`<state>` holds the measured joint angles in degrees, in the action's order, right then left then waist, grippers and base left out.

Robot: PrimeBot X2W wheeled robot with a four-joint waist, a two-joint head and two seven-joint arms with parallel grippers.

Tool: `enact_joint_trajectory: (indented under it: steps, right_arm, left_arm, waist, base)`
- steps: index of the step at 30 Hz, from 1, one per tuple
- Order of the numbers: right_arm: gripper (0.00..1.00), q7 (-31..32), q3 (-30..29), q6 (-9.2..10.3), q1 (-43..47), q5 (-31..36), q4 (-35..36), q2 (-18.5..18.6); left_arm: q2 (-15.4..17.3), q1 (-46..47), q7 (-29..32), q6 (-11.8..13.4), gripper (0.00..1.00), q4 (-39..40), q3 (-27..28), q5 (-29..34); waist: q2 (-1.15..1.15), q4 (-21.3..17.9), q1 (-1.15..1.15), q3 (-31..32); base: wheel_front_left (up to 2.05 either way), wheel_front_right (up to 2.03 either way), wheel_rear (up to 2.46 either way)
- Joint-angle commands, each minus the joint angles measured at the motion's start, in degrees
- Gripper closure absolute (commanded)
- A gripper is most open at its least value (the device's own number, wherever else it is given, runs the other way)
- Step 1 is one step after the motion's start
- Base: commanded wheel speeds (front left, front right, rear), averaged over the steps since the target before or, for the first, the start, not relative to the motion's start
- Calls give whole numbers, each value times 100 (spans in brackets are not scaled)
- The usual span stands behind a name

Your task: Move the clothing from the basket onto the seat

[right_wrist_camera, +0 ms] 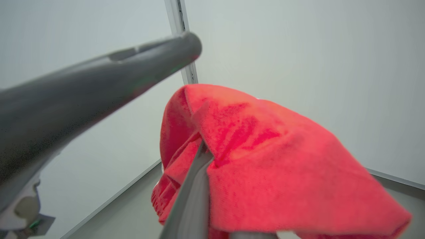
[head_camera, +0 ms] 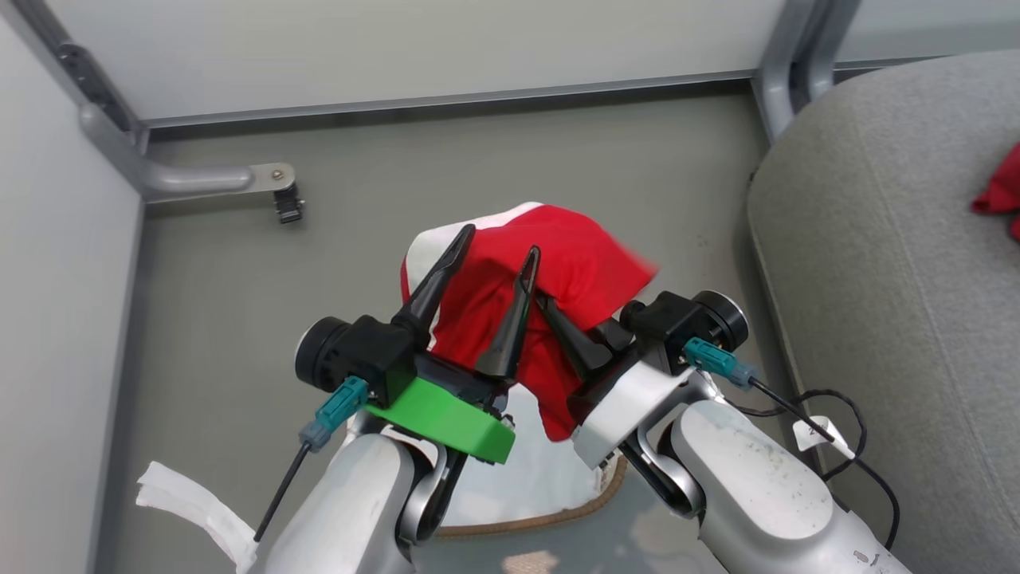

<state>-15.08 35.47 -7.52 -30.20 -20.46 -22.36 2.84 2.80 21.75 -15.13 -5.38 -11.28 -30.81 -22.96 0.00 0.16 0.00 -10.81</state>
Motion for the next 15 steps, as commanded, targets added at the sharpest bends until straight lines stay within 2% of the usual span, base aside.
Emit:
enact_joint_trajectory:
  steps: [1, 15]
  right_arm:
    - [100, -13, -33, 6, 27, 10, 56, 22]
    - [100, -13, -199, 6, 239, -127, 319, 18]
  left_arm:
    - [22, -49, -2, -19, 0, -36, 57, 115]
    - [23, -13, -2, -164, 0, -324, 292, 474]
  waist:
    - [0, -342, 0, -27]
    - [0, -2213, 0, -151]
  base:
    - [0, 0, 0]
    - [0, 0, 0]
